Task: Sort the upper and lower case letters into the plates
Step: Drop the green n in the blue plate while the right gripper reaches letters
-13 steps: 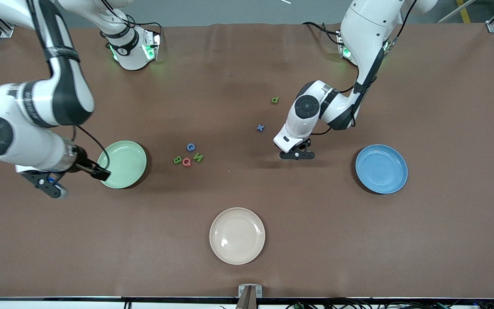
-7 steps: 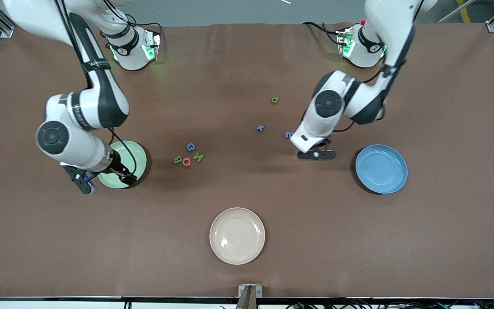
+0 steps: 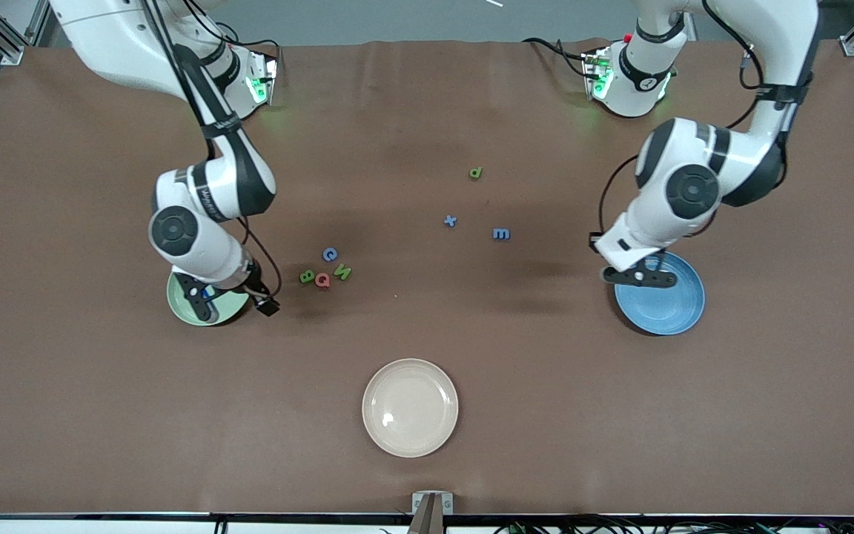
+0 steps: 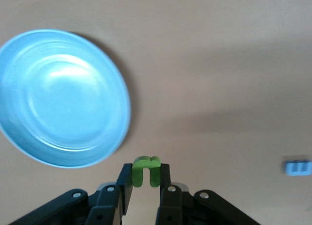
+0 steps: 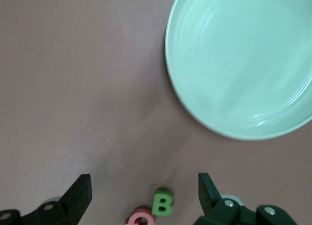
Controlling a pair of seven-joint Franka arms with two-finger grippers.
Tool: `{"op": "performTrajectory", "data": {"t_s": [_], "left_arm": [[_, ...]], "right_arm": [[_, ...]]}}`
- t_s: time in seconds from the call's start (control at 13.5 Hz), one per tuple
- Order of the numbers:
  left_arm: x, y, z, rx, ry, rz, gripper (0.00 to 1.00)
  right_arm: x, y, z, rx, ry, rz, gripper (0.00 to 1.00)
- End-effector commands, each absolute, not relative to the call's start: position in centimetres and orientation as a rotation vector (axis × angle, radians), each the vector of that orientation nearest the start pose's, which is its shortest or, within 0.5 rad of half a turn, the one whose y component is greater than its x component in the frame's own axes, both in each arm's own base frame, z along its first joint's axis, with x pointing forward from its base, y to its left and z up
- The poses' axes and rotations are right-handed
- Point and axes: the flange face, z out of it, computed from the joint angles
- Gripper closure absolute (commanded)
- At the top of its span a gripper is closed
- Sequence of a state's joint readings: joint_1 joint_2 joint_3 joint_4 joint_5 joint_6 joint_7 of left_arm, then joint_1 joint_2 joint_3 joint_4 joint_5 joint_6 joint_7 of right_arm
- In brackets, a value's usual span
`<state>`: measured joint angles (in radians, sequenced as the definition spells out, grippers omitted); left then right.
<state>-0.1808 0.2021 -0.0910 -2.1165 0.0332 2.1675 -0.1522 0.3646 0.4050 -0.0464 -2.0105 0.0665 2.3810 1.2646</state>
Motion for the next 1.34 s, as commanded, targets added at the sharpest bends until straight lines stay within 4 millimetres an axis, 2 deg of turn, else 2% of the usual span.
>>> {"op": "performTrajectory", "data": {"t_s": [0.0, 0.22, 0.59, 0.89, 1.04, 1.26], "left_arm": [[53.4, -11.6, 29.8, -3.069, 0.258, 0.244, 0.92], [54.0, -8.8, 28.4, -3.051, 0.272, 0.241, 0.92], [53.5, -3.9, 24.0, -3.028, 0.320, 0.167, 0.92], [53.2, -2.2, 21.1, -3.001, 0.356, 0.170, 0.92], [53.3, -0.5, 20.4, -2.982, 0.366, 0.161, 0.92], [53.6, -0.2, 19.3, -2.991, 0.367, 0.132, 0.92]], "right_arm": [[56.6, 20.2, 23.0, -2.718, 1.564, 0.052, 0.05], [55.8, 22.3, 21.4, -2.687, 1.609, 0.037, 0.08], [54.2, 21.9, 19.6, -2.674, 1.659, 0.048, 0.11], [53.0, 22.8, 18.9, -2.654, 1.691, 0.046, 0.13], [52.3, 23.9, 18.6, -2.629, 1.703, 0.026, 0.14], [52.1, 24.0, 18.5, -2.623, 1.713, 0.026, 0.22]]}}
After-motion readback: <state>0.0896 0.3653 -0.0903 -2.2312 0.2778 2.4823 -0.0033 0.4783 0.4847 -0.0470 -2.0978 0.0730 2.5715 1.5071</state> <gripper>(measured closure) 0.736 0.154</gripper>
